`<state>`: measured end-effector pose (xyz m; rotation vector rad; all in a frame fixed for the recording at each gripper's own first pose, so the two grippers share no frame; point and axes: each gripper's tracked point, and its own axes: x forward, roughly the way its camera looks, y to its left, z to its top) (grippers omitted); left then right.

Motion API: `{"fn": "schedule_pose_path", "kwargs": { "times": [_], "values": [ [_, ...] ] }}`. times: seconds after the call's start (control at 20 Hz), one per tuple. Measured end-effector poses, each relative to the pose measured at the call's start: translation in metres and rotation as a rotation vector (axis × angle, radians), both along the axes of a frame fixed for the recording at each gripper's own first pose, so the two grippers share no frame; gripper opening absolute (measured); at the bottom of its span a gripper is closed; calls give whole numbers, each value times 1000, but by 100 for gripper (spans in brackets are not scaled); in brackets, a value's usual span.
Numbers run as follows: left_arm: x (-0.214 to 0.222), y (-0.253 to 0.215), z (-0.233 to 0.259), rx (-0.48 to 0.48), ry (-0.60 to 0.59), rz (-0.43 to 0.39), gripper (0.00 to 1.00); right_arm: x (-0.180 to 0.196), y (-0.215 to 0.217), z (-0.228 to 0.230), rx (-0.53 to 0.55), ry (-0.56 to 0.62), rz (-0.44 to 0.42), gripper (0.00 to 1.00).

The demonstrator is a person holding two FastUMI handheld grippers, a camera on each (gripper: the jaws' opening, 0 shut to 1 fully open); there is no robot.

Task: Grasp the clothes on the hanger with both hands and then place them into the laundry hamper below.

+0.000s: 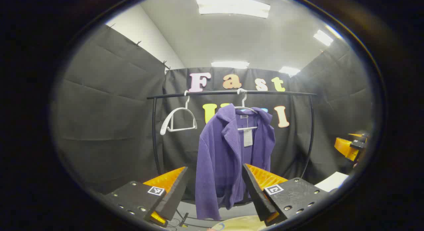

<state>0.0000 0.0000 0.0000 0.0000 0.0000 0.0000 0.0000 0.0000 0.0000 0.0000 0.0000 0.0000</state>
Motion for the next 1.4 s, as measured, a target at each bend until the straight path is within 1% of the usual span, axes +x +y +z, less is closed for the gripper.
{"fn": "schedule_pose_path", "kwargs": {
  "times": [0.1, 0.15, 0.2, 0.4, 0.65, 0.75, 0.8, 0.9, 1.1, 1.2, 1.25, 1.3, 1.4],
  "values": [
    [2, 0, -1, 1, 2, 3, 99, 1, 1, -1, -5, 4, 4, 94],
    [3, 0, -1, 2, 1, 3, 93, 1, 1, -2, -3, 3, 7, 94],
    [4, 0, 1, 2, -3, 5, 99, 2, 1, -2, -2, 4, 7, 94],
    [6, 2, 9, 11, -24, 5, 99, 3, 3, 3, 15, -3, 15, 94],
    [3, 4, 16, 52, -49, 15, 99, 3, 3, 8, -4, -21, 18, 94],
    [2, 7, 16, 50, -52, 16, 99, 3, 5, 7, 1, -15, 22, 95],
    [3, 7, 15, 44, -51, 15, 93, 4, 6, 7, 0, -14, 21, 95],
    [4, 11, 14, 32, -45, 11, 93, 6, 10, 8, 0, -8, 20, 95],
    [9, 26, 29, 32, -54, 13, 93, 16, 24, 26, -14, -34, 29, 94],
    [15, 29, 39, 35, -59, 4, 93, 27, 34, 40, -27, -54, 40, 94],
    [19, 28, 46, 41, -60, -5, 96, 33, 38, 46, -32, -57, 46, 91],
    [23, 27, 57, 45, -78, -17, 93, 40, 44, 55, -35, -69, 57, 94],
    [32, 24, 82, 36, -128, -29, 93, 55, 57, 76, -27, -106, 76, 94]
  ]
}}
